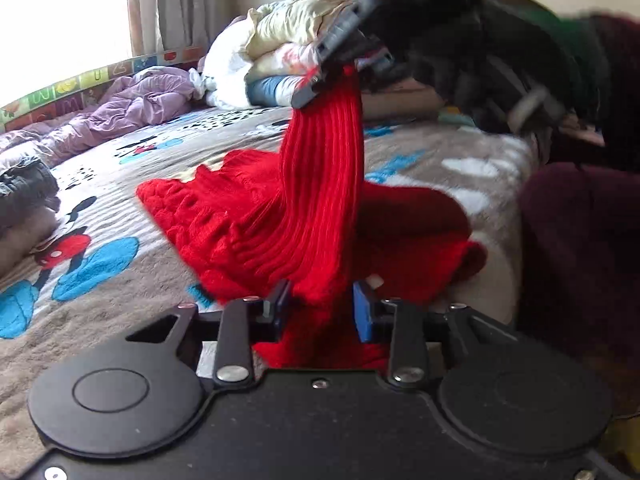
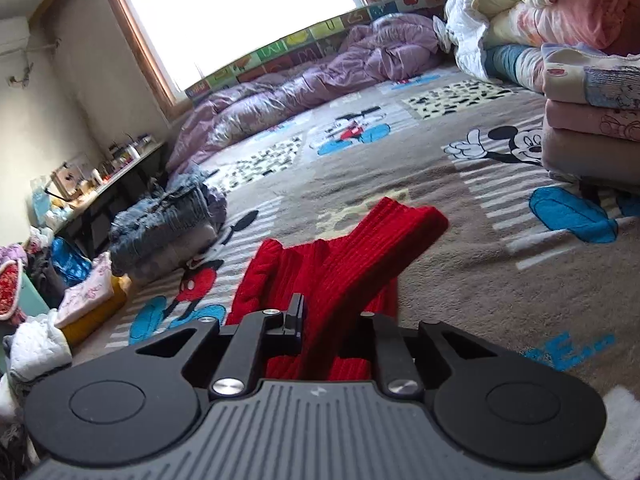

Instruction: Fold clothes

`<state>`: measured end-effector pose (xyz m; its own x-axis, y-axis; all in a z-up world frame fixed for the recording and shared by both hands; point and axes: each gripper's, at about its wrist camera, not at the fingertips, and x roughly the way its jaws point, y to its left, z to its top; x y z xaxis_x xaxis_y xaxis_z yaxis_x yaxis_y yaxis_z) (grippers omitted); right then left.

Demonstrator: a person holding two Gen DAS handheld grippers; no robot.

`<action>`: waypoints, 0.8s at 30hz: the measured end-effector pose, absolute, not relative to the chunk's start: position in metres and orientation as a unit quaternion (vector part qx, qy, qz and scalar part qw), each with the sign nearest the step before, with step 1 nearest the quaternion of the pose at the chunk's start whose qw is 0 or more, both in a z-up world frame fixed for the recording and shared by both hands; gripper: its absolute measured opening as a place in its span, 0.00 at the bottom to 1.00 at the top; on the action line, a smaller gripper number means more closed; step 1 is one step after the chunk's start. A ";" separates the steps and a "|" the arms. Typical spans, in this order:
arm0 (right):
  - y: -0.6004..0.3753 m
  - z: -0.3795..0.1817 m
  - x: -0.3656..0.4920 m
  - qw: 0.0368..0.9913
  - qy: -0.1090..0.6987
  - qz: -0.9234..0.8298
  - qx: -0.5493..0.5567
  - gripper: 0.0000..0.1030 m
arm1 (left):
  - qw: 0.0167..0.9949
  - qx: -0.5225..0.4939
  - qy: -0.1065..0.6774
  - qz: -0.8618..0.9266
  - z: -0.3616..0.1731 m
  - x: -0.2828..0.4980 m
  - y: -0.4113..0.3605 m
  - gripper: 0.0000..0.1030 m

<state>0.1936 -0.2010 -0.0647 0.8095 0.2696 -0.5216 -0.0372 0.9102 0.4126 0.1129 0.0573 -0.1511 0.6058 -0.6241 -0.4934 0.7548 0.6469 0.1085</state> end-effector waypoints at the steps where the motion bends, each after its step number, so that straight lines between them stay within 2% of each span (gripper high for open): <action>1: -0.196 -0.063 0.199 0.931 0.302 0.078 0.187 0.17 | 0.882 0.156 0.211 -0.392 -0.152 0.112 0.057 0.31; 5: -0.175 -0.056 0.220 0.934 0.317 0.070 0.152 0.17 | 0.883 0.142 0.218 -0.391 -0.155 0.114 0.061 0.29; 12: -0.132 -0.048 0.261 0.935 0.341 0.054 0.083 0.18 | 0.884 0.042 0.239 -0.399 -0.154 0.128 0.084 0.24; 13: -0.127 -0.047 0.267 0.934 0.345 0.053 0.076 0.20 | 0.883 0.023 0.244 -0.401 -0.155 0.131 0.087 0.24; 15: -0.116 -0.047 0.278 0.933 0.350 0.051 0.062 0.32 | 0.880 -0.009 0.251 -0.403 -0.156 0.136 0.094 0.24; 18: -0.102 -0.046 0.293 0.931 0.357 0.052 0.054 0.44 | 0.877 -0.050 0.260 -0.401 -0.158 0.142 0.103 0.24; 24: -0.100 -0.040 0.305 0.934 0.338 0.076 0.093 0.55 | 0.873 -0.123 0.272 -0.386 -0.159 0.150 0.126 0.24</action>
